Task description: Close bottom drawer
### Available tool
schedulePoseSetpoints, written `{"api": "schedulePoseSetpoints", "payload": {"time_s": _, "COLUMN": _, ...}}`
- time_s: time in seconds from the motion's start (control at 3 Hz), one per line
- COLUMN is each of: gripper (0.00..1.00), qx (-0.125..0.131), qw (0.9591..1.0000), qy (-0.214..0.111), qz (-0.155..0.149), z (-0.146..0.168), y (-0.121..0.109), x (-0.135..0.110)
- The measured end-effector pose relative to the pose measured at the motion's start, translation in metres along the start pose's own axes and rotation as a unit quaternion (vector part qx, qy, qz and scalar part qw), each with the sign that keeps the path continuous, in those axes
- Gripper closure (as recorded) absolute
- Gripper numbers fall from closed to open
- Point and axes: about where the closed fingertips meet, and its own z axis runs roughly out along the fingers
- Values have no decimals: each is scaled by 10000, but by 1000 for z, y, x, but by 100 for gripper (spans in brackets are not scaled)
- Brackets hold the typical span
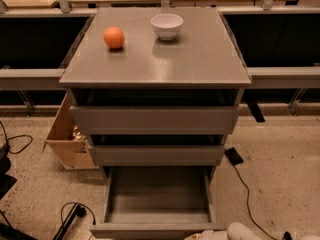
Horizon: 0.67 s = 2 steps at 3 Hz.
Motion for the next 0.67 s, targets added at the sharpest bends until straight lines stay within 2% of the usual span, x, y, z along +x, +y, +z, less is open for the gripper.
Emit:
{"api": "schedulePoseSetpoints", "payload": {"time_s": 0.33, "gripper": 100, "qx": 316, "qw": 9979, "qy": -222, "qz": -512, "z": 4, "y": -39, "x": -40}}
{"api": "schedulePoseSetpoints", "payload": {"time_s": 0.67, "gripper": 100, "qx": 529, "qw": 9953, "qy": -322, "qz": -749, "z": 5, "y": -65, "x": -66}}
